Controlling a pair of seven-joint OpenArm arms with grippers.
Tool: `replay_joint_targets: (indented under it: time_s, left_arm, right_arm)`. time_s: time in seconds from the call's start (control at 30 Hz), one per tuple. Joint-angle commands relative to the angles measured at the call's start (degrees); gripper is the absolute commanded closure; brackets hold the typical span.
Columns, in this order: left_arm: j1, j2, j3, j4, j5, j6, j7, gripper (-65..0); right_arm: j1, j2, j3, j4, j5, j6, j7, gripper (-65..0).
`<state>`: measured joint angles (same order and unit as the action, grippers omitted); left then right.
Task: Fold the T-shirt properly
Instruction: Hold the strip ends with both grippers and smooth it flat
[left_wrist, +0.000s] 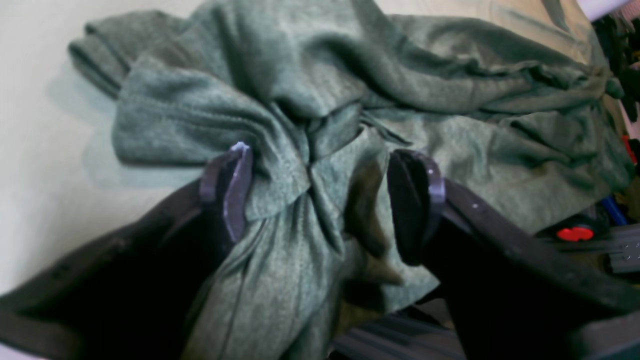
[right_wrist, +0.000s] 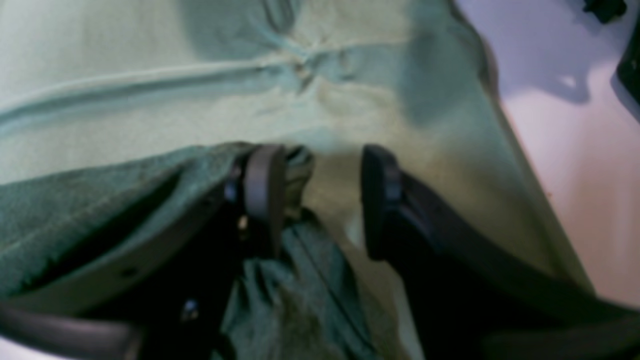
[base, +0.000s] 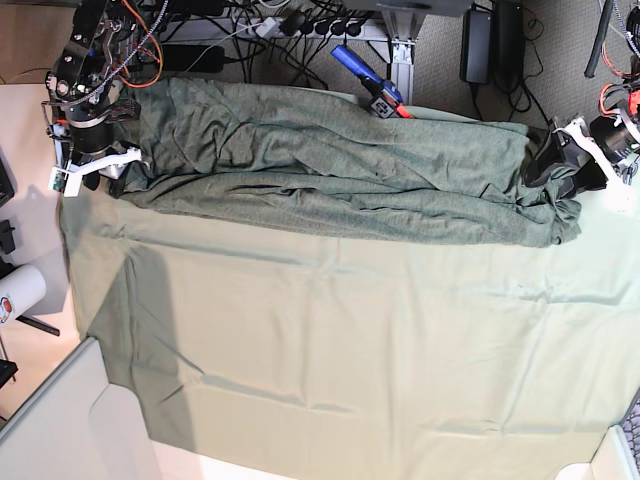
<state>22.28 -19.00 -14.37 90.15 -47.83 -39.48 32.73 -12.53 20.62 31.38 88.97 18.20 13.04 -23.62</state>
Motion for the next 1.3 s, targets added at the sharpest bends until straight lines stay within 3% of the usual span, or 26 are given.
replay_joint_targets:
  time_s: [0.0, 0.13, 0.27, 0.43, 0.57, 0.73, 0.97, 1.27]
  left_arm:
    - [-1.11, -0.31, -0.22, 0.92, -0.96, -0.52, -1.18, -43.8]
    - [-3.26, 0.96, -0.22, 0.85, -0.31, -0.52, -1.07, -42.6]
    - [-3.72, 2.01, -0.20, 0.85, 2.97, 0.74, -1.29, -26.0]
    - [-3.69, 2.19, -0.20, 0.83, 4.26, 0.72, -1.25, -21.2]
    - [-3.72, 2.19, -0.20, 0.85, 8.57, 0.68, -2.64, -0.8]
    - [-3.91, 2.16, -0.61, 0.85, 13.73, 0.70, -5.77, 0.0]
    - [-4.33, 1.64, -7.58, 0.87, 11.61, -0.31, -6.34, 0.0]
    - [-4.28, 1.20, -8.11, 1.36, 11.19, -0.52, -6.34, 0.0]
  right_arm:
    - [0.39, 1.11, 0.52, 0.81, 0.28, -0.17, 1.07, -25.7]
    - [0.39, 1.11, 0.52, 0.81, 0.28, -0.20, 1.05, -25.7]
    - [0.39, 1.11, 0.52, 0.81, 0.28, -0.20, 1.03, -25.7]
    - [0.39, 1.11, 0.52, 0.81, 0.28, -0.17, 1.03, -25.7]
    - [0.42, 1.11, 0.52, 0.81, 0.31, -0.20, 1.05, -25.7]
    - [0.42, 1.11, 0.52, 0.81, 0.28, -0.20, 1.05, -25.7]
    - [0.31, 1.11, 0.52, 0.81, 0.31, -0.20, 1.09, -25.7]
    - [0.42, 1.11, 0.52, 0.81, 0.33, -0.20, 1.07, -25.7]
